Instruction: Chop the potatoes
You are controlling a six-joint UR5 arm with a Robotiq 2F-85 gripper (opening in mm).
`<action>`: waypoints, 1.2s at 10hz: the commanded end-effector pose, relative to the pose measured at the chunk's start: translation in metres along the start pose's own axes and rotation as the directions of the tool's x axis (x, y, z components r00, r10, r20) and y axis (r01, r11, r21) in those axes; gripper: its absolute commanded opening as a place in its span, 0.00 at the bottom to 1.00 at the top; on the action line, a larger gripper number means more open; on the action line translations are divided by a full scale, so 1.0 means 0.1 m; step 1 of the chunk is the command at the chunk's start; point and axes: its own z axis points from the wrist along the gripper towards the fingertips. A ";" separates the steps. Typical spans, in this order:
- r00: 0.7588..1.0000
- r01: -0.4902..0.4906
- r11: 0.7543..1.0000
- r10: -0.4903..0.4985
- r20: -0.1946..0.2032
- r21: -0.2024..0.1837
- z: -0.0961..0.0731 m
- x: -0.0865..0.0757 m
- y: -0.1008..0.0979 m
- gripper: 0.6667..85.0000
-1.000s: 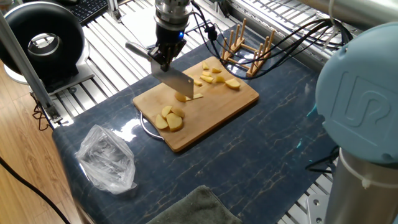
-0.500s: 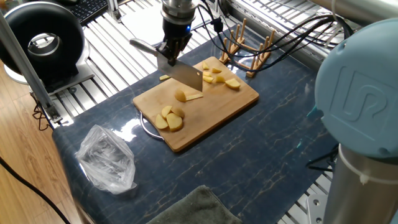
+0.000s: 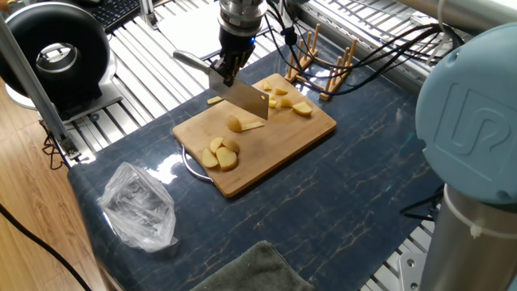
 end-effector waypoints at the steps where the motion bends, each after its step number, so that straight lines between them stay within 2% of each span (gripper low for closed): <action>1: 1.000 -0.023 1.000 0.023 0.018 -0.016 0.06 -0.04 0.04 0.00; 6: 0.999 -0.037 0.999 0.038 0.029 -0.017 0.12 -0.07 0.07 0.00; 12: 0.999 -0.020 0.999 0.022 0.049 -0.033 0.11 -0.07 -0.02 0.00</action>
